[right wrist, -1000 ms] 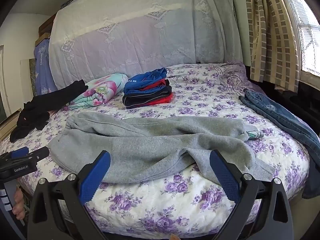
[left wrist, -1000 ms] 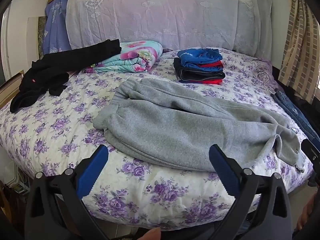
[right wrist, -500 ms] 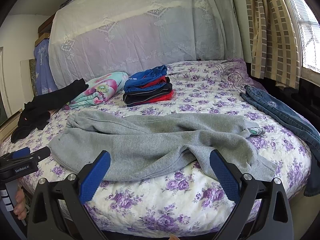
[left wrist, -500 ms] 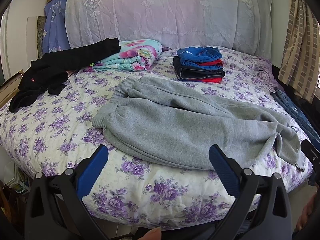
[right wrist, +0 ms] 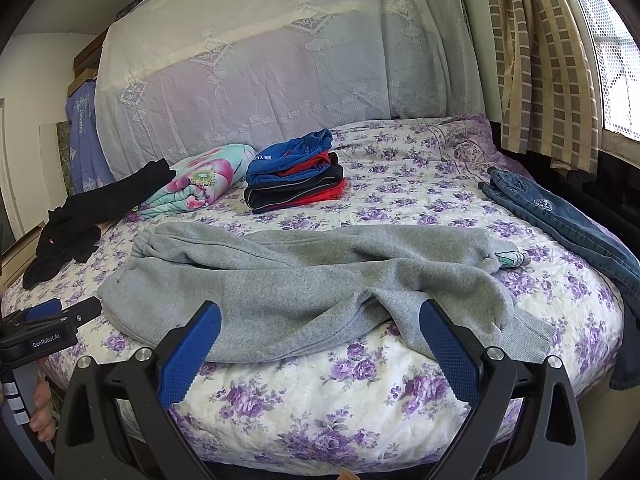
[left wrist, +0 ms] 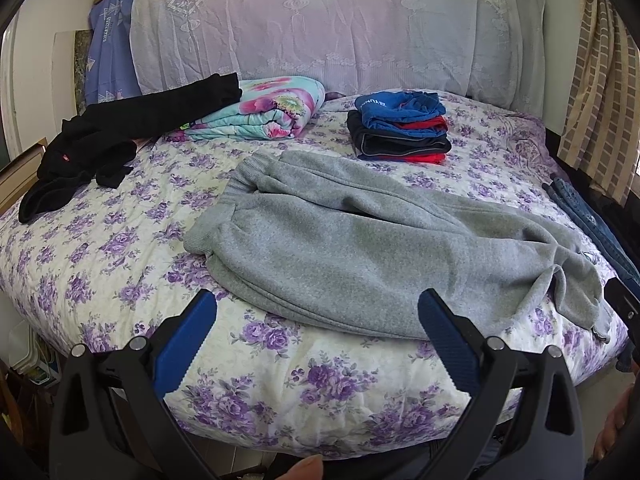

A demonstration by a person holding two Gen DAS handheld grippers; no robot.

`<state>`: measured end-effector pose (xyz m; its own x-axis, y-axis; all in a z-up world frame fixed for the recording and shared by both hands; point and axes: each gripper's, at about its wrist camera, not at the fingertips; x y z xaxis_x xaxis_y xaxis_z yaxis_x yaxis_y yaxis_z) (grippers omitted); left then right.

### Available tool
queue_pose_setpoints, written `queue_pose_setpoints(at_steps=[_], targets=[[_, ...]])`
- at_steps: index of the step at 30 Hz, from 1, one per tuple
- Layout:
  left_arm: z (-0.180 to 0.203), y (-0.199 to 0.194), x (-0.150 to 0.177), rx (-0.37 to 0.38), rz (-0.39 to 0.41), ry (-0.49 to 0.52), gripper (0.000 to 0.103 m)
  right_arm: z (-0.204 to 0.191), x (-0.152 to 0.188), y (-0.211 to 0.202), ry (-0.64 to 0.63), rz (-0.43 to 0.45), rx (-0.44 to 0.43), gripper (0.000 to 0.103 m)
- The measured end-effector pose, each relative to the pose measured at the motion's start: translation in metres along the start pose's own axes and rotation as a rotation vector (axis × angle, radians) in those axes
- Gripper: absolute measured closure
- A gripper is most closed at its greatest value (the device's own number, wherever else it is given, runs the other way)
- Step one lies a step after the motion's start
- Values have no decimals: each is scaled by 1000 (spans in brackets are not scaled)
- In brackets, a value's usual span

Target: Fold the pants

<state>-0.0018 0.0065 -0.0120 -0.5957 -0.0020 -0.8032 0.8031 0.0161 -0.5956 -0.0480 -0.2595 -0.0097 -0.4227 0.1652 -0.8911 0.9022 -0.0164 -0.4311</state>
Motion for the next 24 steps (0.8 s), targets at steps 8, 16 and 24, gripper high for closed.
queue_pose_setpoints(at_steps=[8, 16, 24], targets=[[-1, 1, -1, 1, -4, 1, 4, 0, 1, 1, 3, -2, -1, 4], [0, 2, -1, 1, -9, 4, 4, 2, 3, 3, 10, -6, -4, 4], [1, 3, -1, 2, -13, 4, 4, 0, 7, 4, 10, -15, -2, 4]])
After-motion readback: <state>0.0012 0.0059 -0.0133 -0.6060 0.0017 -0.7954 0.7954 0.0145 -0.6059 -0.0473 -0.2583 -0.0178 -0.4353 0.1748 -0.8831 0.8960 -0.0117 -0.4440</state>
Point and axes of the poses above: each gripper's, at about its wrist camera, not at the fingertips, and y roughly the way its jaws point, z to its right, x to its underside, and after that the axes turned 3 degrees about y, right-handed
